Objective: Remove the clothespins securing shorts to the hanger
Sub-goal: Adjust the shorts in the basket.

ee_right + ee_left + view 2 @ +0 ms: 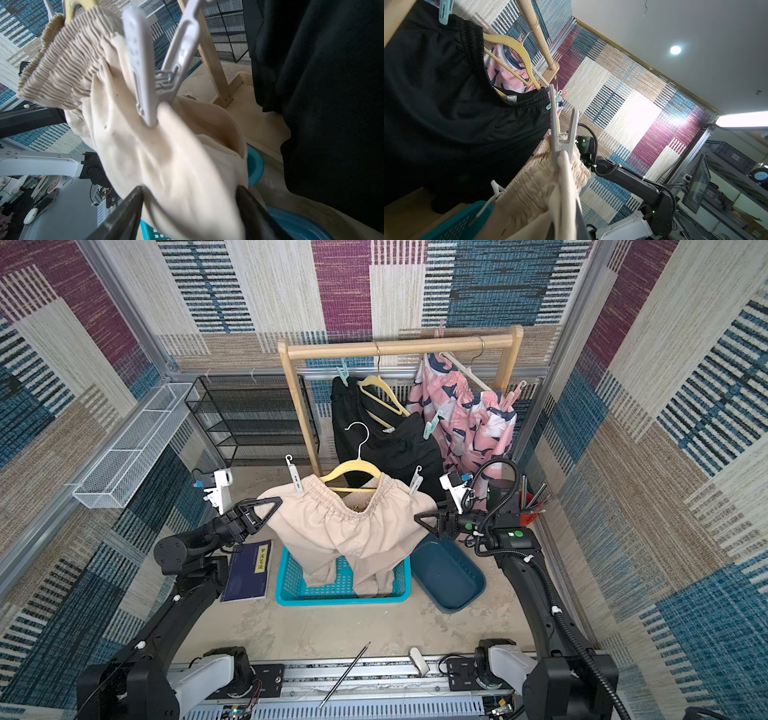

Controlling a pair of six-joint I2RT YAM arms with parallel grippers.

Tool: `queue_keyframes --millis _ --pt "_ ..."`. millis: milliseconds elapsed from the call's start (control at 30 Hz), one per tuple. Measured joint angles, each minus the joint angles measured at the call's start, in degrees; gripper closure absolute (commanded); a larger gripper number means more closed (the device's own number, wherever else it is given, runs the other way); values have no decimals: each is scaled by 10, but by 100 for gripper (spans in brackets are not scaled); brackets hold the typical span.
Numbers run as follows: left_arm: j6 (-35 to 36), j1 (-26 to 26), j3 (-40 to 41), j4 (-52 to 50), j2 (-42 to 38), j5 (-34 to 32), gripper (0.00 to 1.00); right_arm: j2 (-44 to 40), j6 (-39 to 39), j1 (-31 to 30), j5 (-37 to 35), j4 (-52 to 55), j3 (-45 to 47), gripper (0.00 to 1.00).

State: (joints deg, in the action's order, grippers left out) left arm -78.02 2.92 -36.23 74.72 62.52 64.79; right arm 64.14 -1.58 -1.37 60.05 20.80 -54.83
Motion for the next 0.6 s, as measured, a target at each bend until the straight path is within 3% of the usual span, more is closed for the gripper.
queue_keyframes --millis 267,333,600 --pt "0 0 0 1 0 0 100 -12 -17 0 39 -7 7 28" --pt "0 0 0 2 2 1 100 -14 -17 0 47 -10 10 34" --pt "-13 0 0 26 8 1 100 -26 -17 1 71 -35 11 35"
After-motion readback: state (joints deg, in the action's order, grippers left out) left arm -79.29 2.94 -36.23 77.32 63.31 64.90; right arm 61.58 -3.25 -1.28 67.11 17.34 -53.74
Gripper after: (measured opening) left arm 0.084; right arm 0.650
